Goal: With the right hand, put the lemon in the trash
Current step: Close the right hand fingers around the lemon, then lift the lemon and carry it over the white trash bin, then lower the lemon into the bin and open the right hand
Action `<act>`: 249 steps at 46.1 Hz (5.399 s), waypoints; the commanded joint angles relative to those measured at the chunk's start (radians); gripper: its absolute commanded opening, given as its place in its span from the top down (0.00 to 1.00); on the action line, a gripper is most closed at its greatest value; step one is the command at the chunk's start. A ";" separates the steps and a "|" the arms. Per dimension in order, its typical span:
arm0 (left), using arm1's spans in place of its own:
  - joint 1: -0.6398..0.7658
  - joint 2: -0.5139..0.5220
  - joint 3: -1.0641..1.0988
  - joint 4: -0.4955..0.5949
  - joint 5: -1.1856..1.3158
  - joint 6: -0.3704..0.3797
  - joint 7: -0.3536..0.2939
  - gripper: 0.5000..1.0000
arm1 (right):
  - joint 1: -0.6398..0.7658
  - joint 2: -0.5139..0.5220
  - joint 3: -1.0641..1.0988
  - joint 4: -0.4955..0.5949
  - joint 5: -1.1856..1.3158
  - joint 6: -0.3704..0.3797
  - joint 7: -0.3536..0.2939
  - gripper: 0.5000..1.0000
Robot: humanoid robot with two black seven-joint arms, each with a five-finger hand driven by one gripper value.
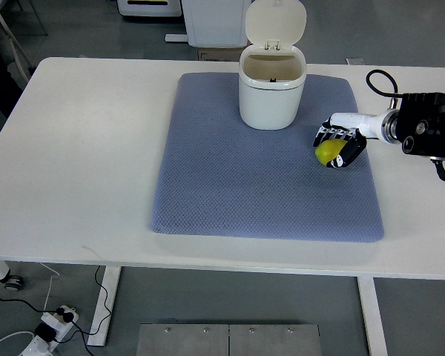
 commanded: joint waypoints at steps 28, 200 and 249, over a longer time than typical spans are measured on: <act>0.000 0.000 0.000 0.000 0.000 0.000 0.000 0.00 | 0.054 -0.048 -0.005 -0.001 0.000 0.015 0.009 1.00; 0.000 0.000 0.000 0.000 0.000 0.000 0.000 0.00 | -0.207 0.095 0.796 -0.266 0.502 -0.226 0.002 1.00; 0.000 0.000 0.000 0.000 0.000 0.000 0.000 0.00 | -0.302 0.167 0.880 -0.364 0.497 -0.238 0.041 1.00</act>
